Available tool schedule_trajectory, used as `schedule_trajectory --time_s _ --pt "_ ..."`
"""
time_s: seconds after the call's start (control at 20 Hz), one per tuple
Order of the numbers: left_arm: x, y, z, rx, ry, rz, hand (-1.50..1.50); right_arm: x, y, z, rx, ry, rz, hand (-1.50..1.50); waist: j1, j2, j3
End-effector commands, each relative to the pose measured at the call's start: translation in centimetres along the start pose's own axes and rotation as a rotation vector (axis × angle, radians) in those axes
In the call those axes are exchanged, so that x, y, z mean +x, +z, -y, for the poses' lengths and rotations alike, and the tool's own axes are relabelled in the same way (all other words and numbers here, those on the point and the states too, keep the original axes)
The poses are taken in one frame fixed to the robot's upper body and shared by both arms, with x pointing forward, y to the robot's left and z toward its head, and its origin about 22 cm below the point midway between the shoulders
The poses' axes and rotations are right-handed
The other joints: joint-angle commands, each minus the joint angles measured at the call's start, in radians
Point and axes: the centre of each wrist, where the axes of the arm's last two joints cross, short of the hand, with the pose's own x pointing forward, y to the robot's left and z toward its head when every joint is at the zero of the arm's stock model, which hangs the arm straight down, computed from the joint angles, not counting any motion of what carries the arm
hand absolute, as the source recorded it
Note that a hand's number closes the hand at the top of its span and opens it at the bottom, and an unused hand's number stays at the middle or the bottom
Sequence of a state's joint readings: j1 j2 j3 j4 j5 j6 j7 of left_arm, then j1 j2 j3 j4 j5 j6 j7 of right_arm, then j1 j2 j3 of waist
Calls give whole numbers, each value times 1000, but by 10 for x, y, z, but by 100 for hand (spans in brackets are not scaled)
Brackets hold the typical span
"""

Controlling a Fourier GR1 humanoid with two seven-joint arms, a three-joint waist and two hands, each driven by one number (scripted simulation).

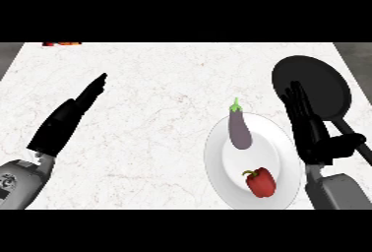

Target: Pick the bell pepper from the plate and place it in the pan

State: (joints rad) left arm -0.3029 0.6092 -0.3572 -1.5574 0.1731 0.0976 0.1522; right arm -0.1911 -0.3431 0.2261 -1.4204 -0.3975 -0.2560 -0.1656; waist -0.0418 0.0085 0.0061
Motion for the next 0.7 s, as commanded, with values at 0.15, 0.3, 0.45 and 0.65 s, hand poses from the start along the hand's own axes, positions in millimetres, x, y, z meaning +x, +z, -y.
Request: schedule_trajectory --time_s 0.15,0.3,0.45,0.65 --pt "-2 2 33 81 201 89 0 49 -6 -38 618 -113 243 150 80 -19 -7" --pt "-6 5 61 108 383 86 0 86 -26 9 665 359 389 150 61 -22 -17" --pt "-27 19 77 185 430 112 0 45 0 56 780 47 328 -150 43 -3 -4" --pt "-18 21 101 164 441 128 0 74 -15 111 889 163 420 -150 48 -5 -3"
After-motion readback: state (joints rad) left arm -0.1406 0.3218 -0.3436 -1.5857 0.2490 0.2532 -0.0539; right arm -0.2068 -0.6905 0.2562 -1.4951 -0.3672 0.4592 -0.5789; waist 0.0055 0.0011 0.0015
